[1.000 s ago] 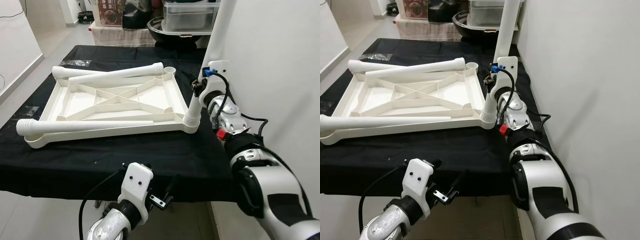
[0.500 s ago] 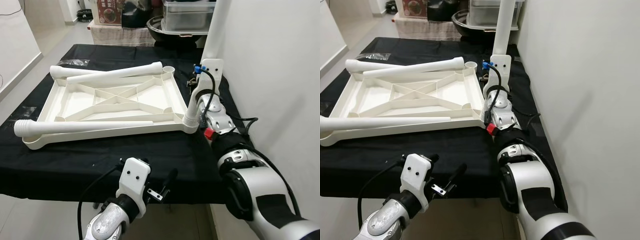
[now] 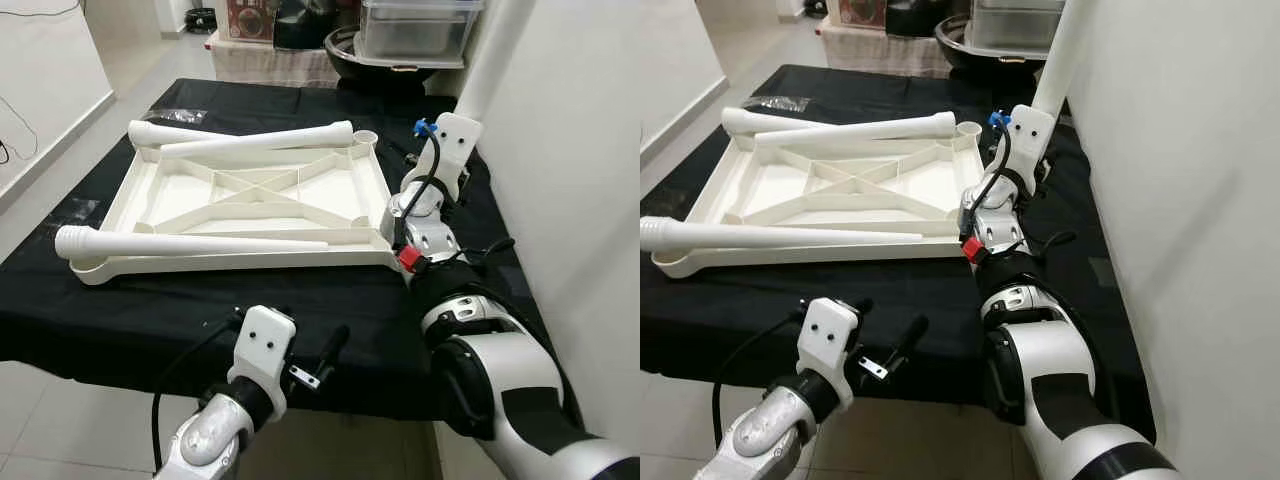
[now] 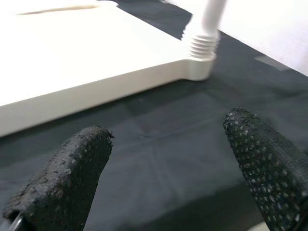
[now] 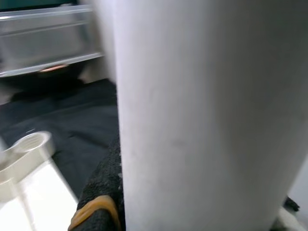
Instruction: Building children table
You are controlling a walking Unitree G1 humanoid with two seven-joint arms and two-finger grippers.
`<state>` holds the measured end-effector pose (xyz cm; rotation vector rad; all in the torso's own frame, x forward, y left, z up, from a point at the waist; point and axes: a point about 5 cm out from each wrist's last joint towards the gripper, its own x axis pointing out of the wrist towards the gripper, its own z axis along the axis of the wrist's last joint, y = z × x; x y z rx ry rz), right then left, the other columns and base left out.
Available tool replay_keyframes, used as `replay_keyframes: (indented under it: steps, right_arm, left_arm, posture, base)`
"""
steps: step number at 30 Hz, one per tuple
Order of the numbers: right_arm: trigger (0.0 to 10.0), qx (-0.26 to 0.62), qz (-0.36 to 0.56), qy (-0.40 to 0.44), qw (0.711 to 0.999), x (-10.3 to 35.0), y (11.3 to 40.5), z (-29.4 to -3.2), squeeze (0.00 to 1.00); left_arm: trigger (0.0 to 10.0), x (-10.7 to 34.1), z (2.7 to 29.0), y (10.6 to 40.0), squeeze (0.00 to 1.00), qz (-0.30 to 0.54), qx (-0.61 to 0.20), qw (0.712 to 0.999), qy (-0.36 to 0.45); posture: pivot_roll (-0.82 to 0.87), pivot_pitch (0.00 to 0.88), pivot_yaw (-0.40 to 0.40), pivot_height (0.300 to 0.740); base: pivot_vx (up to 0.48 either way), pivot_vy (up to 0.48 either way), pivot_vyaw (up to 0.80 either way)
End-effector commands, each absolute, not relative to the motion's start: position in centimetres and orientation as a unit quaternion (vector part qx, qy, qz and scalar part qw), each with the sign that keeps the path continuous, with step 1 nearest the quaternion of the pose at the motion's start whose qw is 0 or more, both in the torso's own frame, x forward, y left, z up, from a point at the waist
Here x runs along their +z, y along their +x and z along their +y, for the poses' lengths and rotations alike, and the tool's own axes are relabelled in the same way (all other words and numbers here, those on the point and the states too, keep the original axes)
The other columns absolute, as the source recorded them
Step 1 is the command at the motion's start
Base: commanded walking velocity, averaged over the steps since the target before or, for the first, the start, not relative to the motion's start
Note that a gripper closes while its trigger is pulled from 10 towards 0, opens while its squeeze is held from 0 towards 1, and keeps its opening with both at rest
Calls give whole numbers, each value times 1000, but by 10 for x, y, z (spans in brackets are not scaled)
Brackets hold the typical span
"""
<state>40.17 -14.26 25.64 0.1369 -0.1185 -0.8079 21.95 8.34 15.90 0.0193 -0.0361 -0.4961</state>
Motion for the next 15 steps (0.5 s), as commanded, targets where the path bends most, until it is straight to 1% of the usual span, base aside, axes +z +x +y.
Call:
replay_keyframes:
  steps: [1, 2, 3, 4, 5, 6, 8, 9, 10, 12, 15]
  right_arm:
    - [10000, -475, 21, 36, 879, 214, 392, -164, 0]
    - [10000, -475, 21, 36, 879, 214, 392, -164, 0]
    - [10000, -493, 21, 37, 869, 215, 390, -166, 0]
    - [10000, -493, 21, 37, 869, 215, 390, -166, 0]
    - [10000, -510, 25, 31, 859, 215, 389, -168, 0]
    - [10000, -538, 27, 16, 842, 216, 386, -171, 0]
    - [10000, -538, 27, 16, 842, 216, 386, -171, 0]
    - [10000, -557, 28, 6, 830, 217, 384, -173, 0]
    - [10000, -557, 28, 6, 830, 217, 384, -173, 0]
    - [10000, -583, 7, -17, 812, 226, 381, -172, 0]
    - [10000, -589, -1, -22, 808, 229, 380, -171, 0]
  left_arm:
    - [10000, 154, 86, 220, 0, -10, -246, 969, 17]
    - [10000, 154, 86, 220, 0, -10, -246, 969, 17]
    - [10000, 154, 86, 220, 0, -11, -247, 969, 19]
    - [10000, 154, 86, 220, 0, -11, -247, 969, 19]
    - [10000, 154, 86, 220, 0, -11, -248, 968, 20]
    - [10000, 154, 86, 221, 0, -12, -248, 968, 20]
    - [10000, 154, 86, 221, 0, -12, -248, 968, 20]
    - [10000, 154, 86, 221, 0, -12, -249, 968, 20]
    - [10000, 154, 86, 221, 0, -12, -249, 968, 20]
    - [10000, 154, 83, 221, 0, -14, -251, 968, 19]
    - [10000, 153, 83, 221, 0, -14, -252, 968, 19]
  posture:
    - [99, 120, -51, 740]
    - [99, 120, -51, 740]
    - [101, 120, -54, 740]
    - [101, 120, -54, 740]
    - [102, 117, -54, 740]
    - [101, 116, -56, 740]
    - [101, 116, -56, 740]
    - [101, 116, -56, 740]
    - [101, 116, -56, 740]
    - [99, 114, -59, 740]
    - [99, 114, -59, 740]
  base:
    - [0, 0, 0]
    - [0, 0, 0]
    - [0, 0, 0]
    - [0, 0, 0]
    - [0, 0, 0]
    - [0, 0, 0]
    - [0, 0, 0]
    - [0, 0, 0]
    - [0, 0, 0]
    - [0, 0, 0]
    - [0, 0, 0]
